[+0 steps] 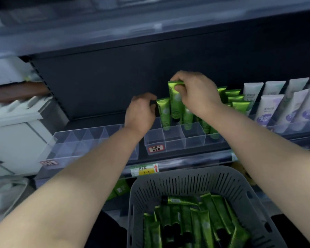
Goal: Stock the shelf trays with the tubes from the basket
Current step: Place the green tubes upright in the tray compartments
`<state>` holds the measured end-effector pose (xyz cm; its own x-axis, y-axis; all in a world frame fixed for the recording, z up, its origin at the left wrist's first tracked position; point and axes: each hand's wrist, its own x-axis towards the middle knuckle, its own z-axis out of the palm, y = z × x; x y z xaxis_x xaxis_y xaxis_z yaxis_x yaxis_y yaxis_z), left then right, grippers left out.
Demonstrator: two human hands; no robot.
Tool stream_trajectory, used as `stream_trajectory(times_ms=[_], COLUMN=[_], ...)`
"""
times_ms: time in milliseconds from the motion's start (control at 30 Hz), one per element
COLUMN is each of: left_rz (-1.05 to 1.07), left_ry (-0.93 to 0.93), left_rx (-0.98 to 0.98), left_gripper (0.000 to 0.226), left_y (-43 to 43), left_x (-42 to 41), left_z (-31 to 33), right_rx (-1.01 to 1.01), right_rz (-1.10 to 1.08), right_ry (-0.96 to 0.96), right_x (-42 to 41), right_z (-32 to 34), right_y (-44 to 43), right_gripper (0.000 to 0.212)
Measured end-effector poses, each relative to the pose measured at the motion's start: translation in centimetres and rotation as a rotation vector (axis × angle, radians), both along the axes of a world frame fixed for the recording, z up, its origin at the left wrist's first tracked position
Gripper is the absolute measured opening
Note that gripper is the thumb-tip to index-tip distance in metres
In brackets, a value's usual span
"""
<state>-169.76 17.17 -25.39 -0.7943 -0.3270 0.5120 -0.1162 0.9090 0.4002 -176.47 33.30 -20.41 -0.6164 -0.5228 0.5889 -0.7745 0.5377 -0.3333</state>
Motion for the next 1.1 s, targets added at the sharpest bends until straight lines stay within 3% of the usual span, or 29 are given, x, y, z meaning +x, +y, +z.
stream_trajectory(times_ms=[267, 467, 567, 800, 1100], left_rz=[-0.059, -0.082, -0.087, -0.127, -0.305], left_ry=[-0.011, 0.0, -0.001, -0.016, -0.072], left_rx=[-0.042, -0.028, -0.019, -0.027, -0.116], left_gripper=[0.03, 0.03, 0.03, 0.031, 0.031], left_y=[-0.3, -0.2, 0.0, 1.2, 5.1], left_x=[2.4, 3.0, 3.2, 3.5, 5.9], left_z=[-0.7, -1.3, -1.6, -2.5, -6.9], right_rx=[0.305, 0.436, 0.411, 0.231, 0.159], right_rz=[-0.036, -0.084, -0.08, -0.01, 0.05], right_ry=[-0.103, -0.154, -0.127, 0.139, 0.09], right_x=[-1.6, -1.7, -2.0, -0.5, 4.2], right_z=[-1.7, -2.8, -3.1, -4.4, -11.3], right_y=[-3.4, -3.7, -3.5, -1.8, 5.3], right_gripper=[0.028, 0.046, 0.047, 0.04, 0.029])
